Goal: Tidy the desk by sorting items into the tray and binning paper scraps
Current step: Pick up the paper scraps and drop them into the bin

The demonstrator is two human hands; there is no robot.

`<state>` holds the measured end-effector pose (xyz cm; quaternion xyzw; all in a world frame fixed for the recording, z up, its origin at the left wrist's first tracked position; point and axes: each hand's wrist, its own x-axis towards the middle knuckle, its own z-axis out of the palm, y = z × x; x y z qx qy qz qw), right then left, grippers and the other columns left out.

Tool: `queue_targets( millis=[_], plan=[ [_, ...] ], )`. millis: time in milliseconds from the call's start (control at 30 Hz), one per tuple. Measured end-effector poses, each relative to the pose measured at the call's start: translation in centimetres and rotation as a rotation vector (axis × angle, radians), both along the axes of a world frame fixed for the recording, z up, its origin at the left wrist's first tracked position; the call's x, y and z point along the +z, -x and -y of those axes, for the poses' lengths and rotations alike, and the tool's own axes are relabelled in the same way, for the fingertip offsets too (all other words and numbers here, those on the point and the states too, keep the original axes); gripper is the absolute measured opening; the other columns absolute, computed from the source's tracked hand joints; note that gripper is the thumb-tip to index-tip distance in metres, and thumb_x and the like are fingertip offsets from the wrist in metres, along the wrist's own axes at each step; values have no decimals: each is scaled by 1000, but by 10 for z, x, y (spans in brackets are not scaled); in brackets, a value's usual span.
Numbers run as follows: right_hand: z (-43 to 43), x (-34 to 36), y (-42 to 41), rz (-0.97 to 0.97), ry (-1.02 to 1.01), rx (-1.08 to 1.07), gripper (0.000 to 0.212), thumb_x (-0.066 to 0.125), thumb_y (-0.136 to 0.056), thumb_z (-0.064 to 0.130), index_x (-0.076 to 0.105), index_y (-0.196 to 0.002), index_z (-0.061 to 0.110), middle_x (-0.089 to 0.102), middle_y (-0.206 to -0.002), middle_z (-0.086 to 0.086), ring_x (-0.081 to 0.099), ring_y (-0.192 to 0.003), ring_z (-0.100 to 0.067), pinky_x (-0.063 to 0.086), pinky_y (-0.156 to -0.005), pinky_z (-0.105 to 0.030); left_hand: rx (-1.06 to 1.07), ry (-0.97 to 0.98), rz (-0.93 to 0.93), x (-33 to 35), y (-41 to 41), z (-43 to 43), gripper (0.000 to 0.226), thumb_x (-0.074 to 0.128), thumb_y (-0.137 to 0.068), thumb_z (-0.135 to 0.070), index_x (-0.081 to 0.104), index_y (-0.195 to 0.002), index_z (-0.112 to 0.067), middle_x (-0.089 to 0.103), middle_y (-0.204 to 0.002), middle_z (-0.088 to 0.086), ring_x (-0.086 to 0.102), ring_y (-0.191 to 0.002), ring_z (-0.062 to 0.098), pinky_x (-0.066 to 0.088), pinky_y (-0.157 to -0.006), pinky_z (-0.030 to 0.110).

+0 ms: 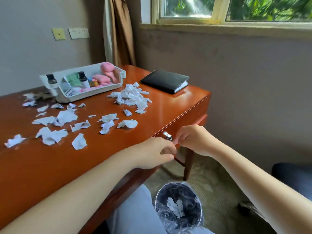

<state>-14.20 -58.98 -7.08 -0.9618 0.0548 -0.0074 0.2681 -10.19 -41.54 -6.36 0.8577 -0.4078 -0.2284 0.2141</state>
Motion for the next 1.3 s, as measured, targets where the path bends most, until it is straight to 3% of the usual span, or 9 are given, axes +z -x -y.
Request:
queue_targets(
  millis=[67,167,233,300,500,700,900,1167,1300],
  plan=[
    [-9,16,-7,46,3,25,19,61,-85,10,70,-101,17,69,-95,2,60,-82,-10,42,-63,-9,52,89,62,20,-3,-14,26,51,-95,-26,61,-119,-27,64,-119,-9,58,-109,6,48,-99,32],
    [-26,32,-20,89,11,68,16,60,-85,10,69,-98,13,69,-96,-1,59,-83,-14,43,-66,-17,160,218,157,37,-14,-37,21,50,-95,-20,65,-108,-26,67,-109,-8,60,-104,7,48,-98,33],
    [-39,37,-29,105,-8,81,11,60,-85,14,67,-93,17,65,-91,2,59,-83,-16,43,-63,-18,246,241,253,38,-26,-53,21,49,-95,-18,65,-108,-26,65,-113,-8,57,-108,8,46,-98,30],
    [-52,36,-38,102,-15,85,16,61,-85,22,64,-101,19,61,-96,3,56,-86,-16,43,-67,-21,335,251,338,33,-41,-68,22,51,-94,-18,62,-111,-29,60,-124,-7,52,-118,11,45,-100,33],
    [-84,18,-77,165,-2,132,52,60,-87,40,42,-133,25,55,-123,-2,57,-104,-20,50,-89,-36,483,12,404,19,-73,-106,49,49,-96,-28,35,-143,-28,34,-149,-4,31,-137,17,34,-111,37],
    [-95,-4,-110,332,199,34,53,54,-86,53,41,-135,34,47,-131,1,42,-116,-22,38,-89,-32,457,-46,501,4,-98,-115,38,45,-98,-35,45,-135,-36,46,-136,-12,40,-124,15,39,-103,34],
    [-92,-2,-141,236,179,-57,64,55,-85,57,33,-141,36,24,-153,-3,23,-139,-27,28,-110,-43,424,-51,654,2,-124,-110,35,42,-97,-43,49,-129,-32,51,-127,-9,44,-117,15,30,-102,29],
    [-102,-2,-157,277,58,37,44,59,-88,40,52,-129,25,59,-127,2,48,-118,-21,41,-94,-36,478,19,738,-6,-131,-120,34,43,-95,-47,52,-120,-27,49,-120,-8,43,-113,15,30,-100,29],
    [-104,2,-152,254,11,70,50,63,-86,36,48,-132,26,57,-129,3,50,-120,-19,44,-99,-37,502,50,670,1,-129,-129,40,37,-94,-53,47,-124,-30,45,-129,-11,41,-120,13,27,-104,30]
  ],
)
